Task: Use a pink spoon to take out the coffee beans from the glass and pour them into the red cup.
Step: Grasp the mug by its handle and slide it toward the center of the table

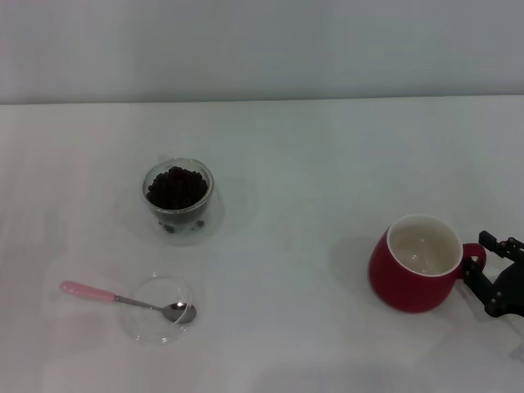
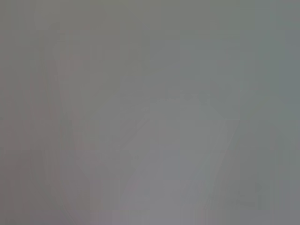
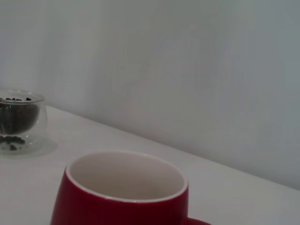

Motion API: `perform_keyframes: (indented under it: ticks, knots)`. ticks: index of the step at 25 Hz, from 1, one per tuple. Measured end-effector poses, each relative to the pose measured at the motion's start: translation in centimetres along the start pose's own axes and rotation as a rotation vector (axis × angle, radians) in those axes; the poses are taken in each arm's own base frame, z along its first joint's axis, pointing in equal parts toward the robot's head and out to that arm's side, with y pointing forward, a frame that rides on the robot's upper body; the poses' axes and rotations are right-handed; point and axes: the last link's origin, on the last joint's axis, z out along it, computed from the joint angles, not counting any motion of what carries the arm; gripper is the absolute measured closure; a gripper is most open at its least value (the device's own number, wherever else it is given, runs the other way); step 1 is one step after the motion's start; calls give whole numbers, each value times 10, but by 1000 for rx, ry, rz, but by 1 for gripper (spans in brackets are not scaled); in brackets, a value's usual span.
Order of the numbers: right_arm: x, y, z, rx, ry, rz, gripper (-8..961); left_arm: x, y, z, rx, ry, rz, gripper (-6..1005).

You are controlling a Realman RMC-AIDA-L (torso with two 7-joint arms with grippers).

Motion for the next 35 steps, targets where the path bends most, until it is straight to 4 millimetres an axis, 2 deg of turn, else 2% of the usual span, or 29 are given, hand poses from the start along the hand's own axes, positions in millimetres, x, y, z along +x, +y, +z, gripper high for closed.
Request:
perform_keyframes:
  ticks: [5, 11, 16, 21, 27, 35]
  knots:
    - [0, 0, 0, -1, 0, 0, 520, 0, 0, 0, -2, 0, 1, 228]
    - [0, 0, 2, -2, 1, 3, 610, 0, 0, 0, -4, -1, 3, 227]
    - [-2, 0, 5, -7, -2, 2, 611, 0, 0, 0, -7, -2, 4, 229]
    - [-3, 1, 7, -18, -2, -1, 772, 0, 1, 0, -13, -4, 6, 228]
    - [-5, 2, 10, -30, -10, -4, 807, 0, 1, 0, -13, -4, 6, 228]
    - [-11, 10, 15, -72, -42, -6, 806, 0, 1, 0, -13, -4, 6, 229]
